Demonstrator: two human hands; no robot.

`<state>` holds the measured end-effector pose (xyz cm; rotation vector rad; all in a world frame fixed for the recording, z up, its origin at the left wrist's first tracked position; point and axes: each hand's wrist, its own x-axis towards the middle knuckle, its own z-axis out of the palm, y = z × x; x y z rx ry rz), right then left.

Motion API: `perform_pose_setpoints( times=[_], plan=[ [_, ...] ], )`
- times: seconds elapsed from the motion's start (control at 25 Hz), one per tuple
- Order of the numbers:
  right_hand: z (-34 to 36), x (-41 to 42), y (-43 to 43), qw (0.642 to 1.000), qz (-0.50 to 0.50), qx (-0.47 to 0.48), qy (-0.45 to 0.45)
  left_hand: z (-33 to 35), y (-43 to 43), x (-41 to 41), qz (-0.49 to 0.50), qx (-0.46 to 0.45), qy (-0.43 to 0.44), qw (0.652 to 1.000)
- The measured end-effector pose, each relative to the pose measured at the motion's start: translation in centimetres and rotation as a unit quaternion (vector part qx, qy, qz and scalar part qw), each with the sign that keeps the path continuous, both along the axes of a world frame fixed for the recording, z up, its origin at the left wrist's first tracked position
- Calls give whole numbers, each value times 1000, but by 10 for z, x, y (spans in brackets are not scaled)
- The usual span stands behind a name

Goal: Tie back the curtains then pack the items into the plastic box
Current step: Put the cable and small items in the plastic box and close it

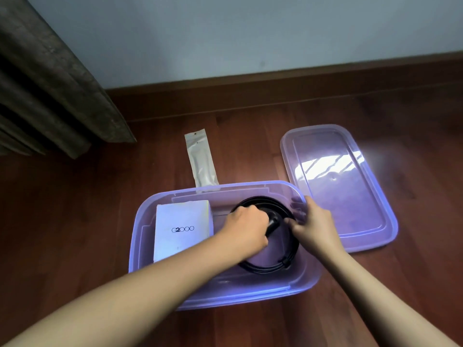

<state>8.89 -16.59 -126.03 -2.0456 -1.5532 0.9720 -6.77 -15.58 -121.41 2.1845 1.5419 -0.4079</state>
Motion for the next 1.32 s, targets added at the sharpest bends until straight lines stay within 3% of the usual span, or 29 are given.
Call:
perform_pose_setpoints(
  times=[0.16,0.28,0.36,0.4,0.44,0.48,0.6,0.76,0.88,1.04,1.16,1.24,1.32],
  plan=[
    [0,0,-1,1000,0,-5,-8,-7,-6,13,-47,-14,53,997],
    [-1,1,0,1000,7,-10,-22,10,11,-3,22,46,-125,991],
    [-2,1,2,1000,6,-14,-23,17,43,-22,148,181,-252,939],
    [-3,1,2,1000,6,-15,-23,15,62,-35,199,237,-265,913],
    [-4,1,2,1000,7,-15,-25,12,79,-48,233,254,-233,909],
    [-4,1,1,1000,7,-15,-26,3,93,-60,253,223,-164,927],
    [-4,1,1,1000,5,-7,-20,-25,111,-78,256,12,30,966],
    [-4,1,1,1000,3,-4,-24,-38,121,-72,254,-28,65,965],
    [-2,0,1,1000,5,-3,-23,-38,118,-78,288,51,-32,956],
    [-2,1,1,1000,7,-2,-27,-11,106,-90,429,174,-241,853],
    [-2,1,1,1000,6,-4,-17,26,75,-86,404,153,-446,784],
    [-2,1,2,1000,5,-4,-14,44,33,-82,289,73,-529,795],
    [-2,1,2,1000,7,-3,-19,46,-11,-75,174,1,-479,861]
  ],
)
